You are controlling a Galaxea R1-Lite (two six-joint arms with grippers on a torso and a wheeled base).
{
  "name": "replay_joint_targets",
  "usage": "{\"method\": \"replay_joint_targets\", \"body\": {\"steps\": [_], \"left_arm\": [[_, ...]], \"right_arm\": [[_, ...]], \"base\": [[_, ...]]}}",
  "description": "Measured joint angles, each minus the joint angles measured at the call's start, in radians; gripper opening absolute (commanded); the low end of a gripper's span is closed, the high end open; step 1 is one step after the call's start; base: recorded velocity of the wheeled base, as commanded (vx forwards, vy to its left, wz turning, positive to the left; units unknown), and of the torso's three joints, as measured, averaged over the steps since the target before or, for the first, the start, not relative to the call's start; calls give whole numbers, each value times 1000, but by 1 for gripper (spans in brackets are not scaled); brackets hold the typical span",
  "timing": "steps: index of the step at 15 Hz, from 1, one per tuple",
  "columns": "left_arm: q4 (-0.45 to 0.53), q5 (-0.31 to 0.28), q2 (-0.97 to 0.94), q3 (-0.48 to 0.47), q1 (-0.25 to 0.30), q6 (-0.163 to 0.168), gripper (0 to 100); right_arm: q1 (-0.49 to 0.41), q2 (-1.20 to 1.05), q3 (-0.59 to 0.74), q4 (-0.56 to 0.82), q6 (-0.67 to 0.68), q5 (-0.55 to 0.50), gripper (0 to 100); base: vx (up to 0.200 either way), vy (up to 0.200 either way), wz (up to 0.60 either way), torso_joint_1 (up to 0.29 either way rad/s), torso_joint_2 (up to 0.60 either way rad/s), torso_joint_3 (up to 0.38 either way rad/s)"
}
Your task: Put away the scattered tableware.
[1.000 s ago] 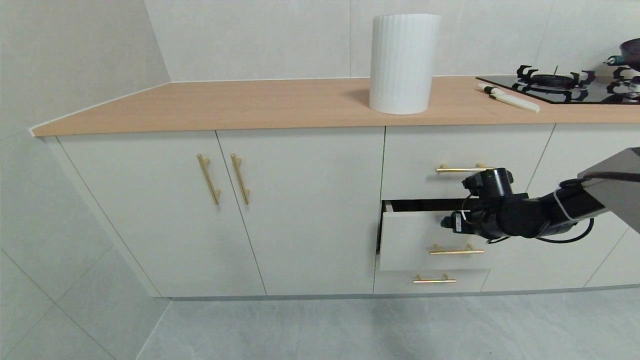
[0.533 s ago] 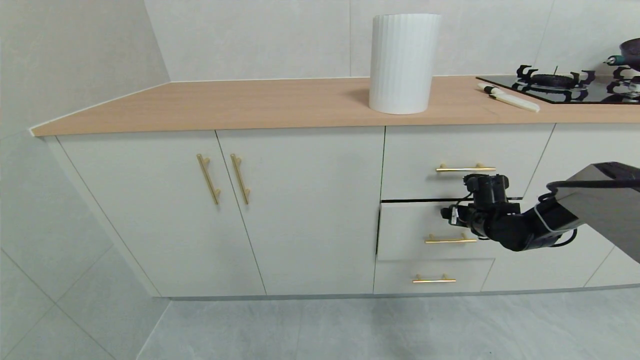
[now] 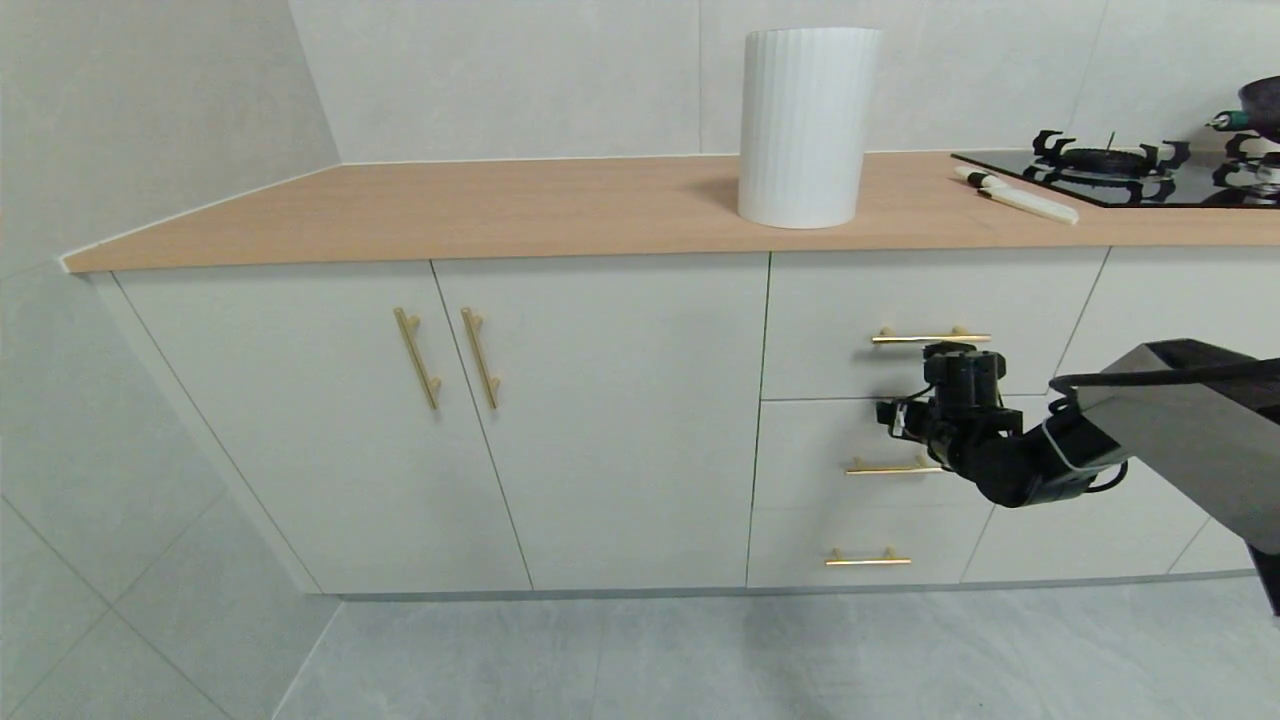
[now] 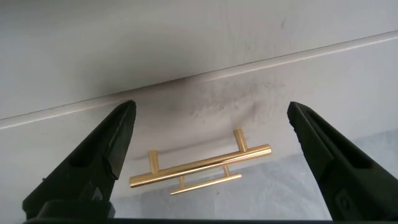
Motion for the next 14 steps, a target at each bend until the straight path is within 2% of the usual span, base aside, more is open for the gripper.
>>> {"method": "replay_joint_targets", "body": {"steps": [4,8,10,14], "left_arm": [[0,0,0,0,0,0,100],[0,0,0,0,0,0,100],[0,0,0,0,0,0,100],[0,0,0,0,0,0,100]], "right_arm": [[-1,-14,22,-6,0,-3,100],[0,-145,126,-5,3,-4,100],[2,-286,243,-4,6,-19,100],[11,-701,531,-4,-29,-123,100]], "base": [[0,0,0,0,0,0],[0,0,0,0,0,0],[0,0,0,0,0,0],[0,0,0,0,0,0]]}}
